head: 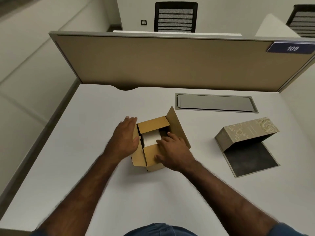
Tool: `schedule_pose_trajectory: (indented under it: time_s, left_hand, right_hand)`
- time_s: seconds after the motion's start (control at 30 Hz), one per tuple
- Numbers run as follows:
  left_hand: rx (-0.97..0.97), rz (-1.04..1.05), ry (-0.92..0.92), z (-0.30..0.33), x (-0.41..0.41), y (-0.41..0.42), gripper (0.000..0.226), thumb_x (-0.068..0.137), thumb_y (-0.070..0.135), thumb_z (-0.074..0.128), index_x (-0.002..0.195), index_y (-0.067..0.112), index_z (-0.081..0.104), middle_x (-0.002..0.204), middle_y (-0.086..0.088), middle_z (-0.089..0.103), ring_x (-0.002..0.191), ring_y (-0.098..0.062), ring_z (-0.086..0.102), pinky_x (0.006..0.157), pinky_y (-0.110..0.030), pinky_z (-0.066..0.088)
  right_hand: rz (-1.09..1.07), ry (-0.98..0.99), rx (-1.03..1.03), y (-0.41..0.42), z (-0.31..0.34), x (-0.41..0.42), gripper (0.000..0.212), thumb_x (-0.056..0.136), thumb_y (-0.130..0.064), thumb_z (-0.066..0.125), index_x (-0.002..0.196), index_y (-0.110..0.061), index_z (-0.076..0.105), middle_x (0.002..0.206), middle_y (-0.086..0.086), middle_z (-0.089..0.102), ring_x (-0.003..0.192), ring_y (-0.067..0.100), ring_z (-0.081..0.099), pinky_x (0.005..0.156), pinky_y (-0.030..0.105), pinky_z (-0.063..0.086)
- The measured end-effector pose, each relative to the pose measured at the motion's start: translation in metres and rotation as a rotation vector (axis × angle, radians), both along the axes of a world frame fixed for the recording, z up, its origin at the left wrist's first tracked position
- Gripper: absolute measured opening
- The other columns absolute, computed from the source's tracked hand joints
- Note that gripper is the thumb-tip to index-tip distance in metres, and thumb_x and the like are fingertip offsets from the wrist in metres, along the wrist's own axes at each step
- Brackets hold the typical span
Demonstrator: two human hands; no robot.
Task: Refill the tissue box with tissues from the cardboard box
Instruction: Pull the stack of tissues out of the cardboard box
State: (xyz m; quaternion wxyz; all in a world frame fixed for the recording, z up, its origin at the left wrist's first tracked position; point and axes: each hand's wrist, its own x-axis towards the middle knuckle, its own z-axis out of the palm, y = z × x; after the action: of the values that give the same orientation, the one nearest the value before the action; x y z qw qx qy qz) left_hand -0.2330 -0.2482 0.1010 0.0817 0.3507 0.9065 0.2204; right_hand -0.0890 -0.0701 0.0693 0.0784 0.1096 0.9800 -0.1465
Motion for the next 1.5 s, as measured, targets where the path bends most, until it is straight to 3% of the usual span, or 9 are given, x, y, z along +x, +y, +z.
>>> schedule_pose_trajectory:
  time_s: [0.2,0.37,0.57,0.73,0.83,1.0,1.2,1.33,1.5]
  left_hand:
    - [-0.314,-0.102,0.031,-0.006,-0.033,0.047,0.086,0.09,0.046,0.074,0.159,0.018,0.031,0.166,-0.007,0.035,0.152,-0.031,0.034,0.122,-0.043,0.03]
    - [-0.509,-0.16,0.044,-0.011,-0.04,0.063,0.098,0.084,0.046,0.079,0.159,0.016,0.024,0.157,-0.01,0.045,0.137,-0.034,0.049,0.112,-0.047,0.041]
    - [-0.511,-0.171,0.018,-0.015,-0.045,0.066,0.076,0.096,0.045,0.067,0.157,0.019,0.03,0.149,-0.011,0.052,0.129,-0.035,0.055,0.107,-0.045,0.043]
    - [-0.253,-0.204,-0.025,-0.024,-0.049,0.053,0.034,0.108,0.038,0.047,0.126,0.011,0.057,0.113,-0.011,0.068,0.1,-0.03,0.064,0.09,-0.044,0.051]
    - [-0.066,-0.155,-0.075,-0.022,-0.051,0.046,0.038,0.11,0.038,0.04,0.128,0.011,0.06,0.106,-0.01,0.071,0.096,-0.03,0.066,0.087,-0.045,0.053]
    - [0.082,-0.02,-0.14,-0.023,-0.051,0.043,0.043,0.111,0.035,0.041,0.146,0.013,0.052,0.132,-0.014,0.068,0.119,-0.033,0.065,0.097,-0.033,0.046]
    - [0.231,0.168,-0.153,-0.023,-0.053,0.048,0.048,0.11,0.023,0.046,0.155,0.012,0.037,0.141,-0.018,0.062,0.129,-0.036,0.061,0.101,-0.032,0.047]
    - [0.302,0.258,-0.064,-0.024,-0.053,0.049,0.039,0.103,0.015,0.06,0.141,0.013,0.047,0.133,-0.016,0.062,0.117,-0.03,0.064,0.089,-0.031,0.052]
    - [0.279,0.23,0.012,-0.039,-0.054,0.045,0.011,0.099,0.006,0.059,0.109,0.006,0.065,0.118,-0.013,0.057,0.097,-0.028,0.065,0.077,-0.027,0.045]
  right_hand:
    - [-0.036,0.132,-0.009,0.0,0.011,0.016,0.059,0.099,-0.061,0.062,0.149,-0.029,0.061,0.146,-0.003,0.066,0.14,0.025,0.052,0.115,0.046,0.042]
    - [-0.058,0.229,-0.079,-0.005,0.02,0.043,0.045,0.104,-0.053,0.06,0.14,-0.029,0.069,0.137,-0.007,0.071,0.13,0.019,0.058,0.108,0.039,0.047]
    - [-0.152,0.303,-0.176,-0.012,0.019,0.075,0.038,0.105,-0.057,0.056,0.109,-0.031,0.082,0.108,-0.015,0.08,0.103,0.009,0.067,0.093,0.035,0.052]
    - [-0.168,0.206,-0.177,-0.02,0.006,0.092,0.042,0.106,-0.054,0.051,0.09,-0.027,0.079,0.09,-0.011,0.076,0.088,0.011,0.062,0.086,0.034,0.053]
    - [-0.167,0.105,-0.158,-0.023,0.0,0.093,0.05,0.107,-0.057,0.042,0.094,-0.026,0.078,0.094,-0.009,0.076,0.09,0.013,0.061,0.087,0.035,0.053]
    - [-0.181,0.087,-0.136,-0.024,0.006,0.084,0.044,0.106,-0.054,0.045,0.098,-0.027,0.079,0.097,-0.008,0.077,0.092,0.016,0.066,0.081,0.036,0.056]
    - [-0.285,0.146,-0.408,-0.015,0.024,0.046,0.036,0.105,-0.052,0.06,0.12,-0.027,0.08,0.114,-0.01,0.081,0.098,0.007,0.072,0.085,0.032,0.06]
    - [-0.369,0.067,-0.567,-0.006,0.021,0.012,0.056,0.102,-0.054,0.067,0.145,-0.02,0.065,0.137,0.001,0.074,0.119,0.014,0.069,0.099,0.034,0.058]
    - [-0.524,0.005,-0.635,-0.002,0.006,-0.026,0.08,0.095,-0.061,0.072,0.158,-0.018,0.049,0.159,0.004,0.058,0.141,0.026,0.058,0.099,0.035,0.052]
